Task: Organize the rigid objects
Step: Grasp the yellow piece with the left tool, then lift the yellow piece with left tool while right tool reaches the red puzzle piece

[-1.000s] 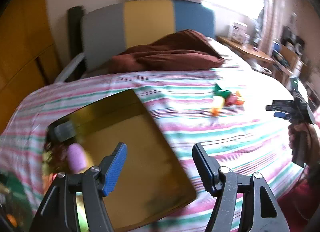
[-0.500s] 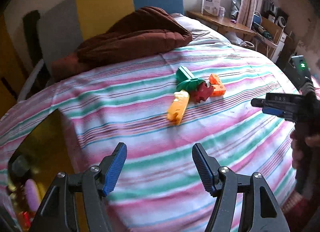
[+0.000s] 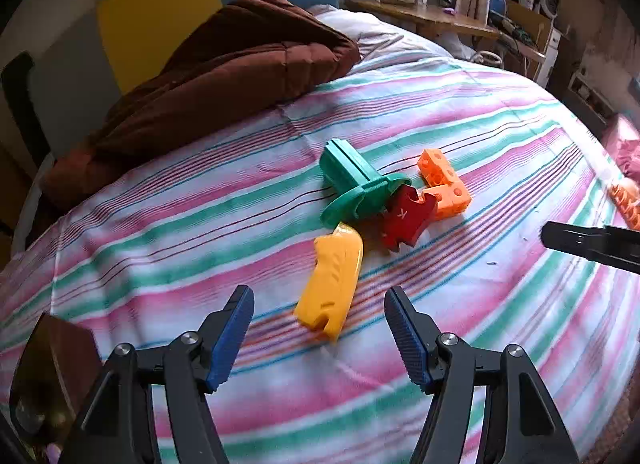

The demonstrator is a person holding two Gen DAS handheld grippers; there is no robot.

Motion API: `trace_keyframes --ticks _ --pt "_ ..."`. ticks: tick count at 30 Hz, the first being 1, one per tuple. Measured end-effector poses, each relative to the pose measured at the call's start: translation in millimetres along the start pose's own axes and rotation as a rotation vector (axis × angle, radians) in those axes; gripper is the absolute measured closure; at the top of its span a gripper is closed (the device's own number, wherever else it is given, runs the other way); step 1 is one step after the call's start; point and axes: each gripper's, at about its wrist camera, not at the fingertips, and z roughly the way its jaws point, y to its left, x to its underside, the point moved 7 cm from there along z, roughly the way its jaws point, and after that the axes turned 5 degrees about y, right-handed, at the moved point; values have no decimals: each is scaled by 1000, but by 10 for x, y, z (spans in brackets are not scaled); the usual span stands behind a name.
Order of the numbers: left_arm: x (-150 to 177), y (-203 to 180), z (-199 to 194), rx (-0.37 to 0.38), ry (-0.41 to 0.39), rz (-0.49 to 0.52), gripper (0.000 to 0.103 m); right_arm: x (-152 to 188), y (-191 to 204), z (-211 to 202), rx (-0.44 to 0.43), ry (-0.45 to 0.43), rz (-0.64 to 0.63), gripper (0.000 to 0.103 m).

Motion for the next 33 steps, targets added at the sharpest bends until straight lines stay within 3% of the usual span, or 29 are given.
trace_keyframes --ticks 4,6,8,10,16,22,33 --pt "-101 -47 163 -22 -5 16 35 7 4 -6 9 -3 -10 57" --pt "-126 -74 258 -5 7 4 44 14 8 12 11 4 -16 57" --pt "-115 -95 324 -12 16 12 65 18 9 20 17 6 -22 57" --pt "-102 -95 331 -2 -10 6 73 15 17 24 16 5 -29 57" --pt "-68 -137 350 -33 -42 16 73 7 32 26 14 2 -41 57" --pt "-11 -146 298 -52 -25 12 74 -1 20 27 24 -3 -42 57" --pt "574 -238 -56 -27 -14 -44 74 31 65 79 18 15 -65 57"
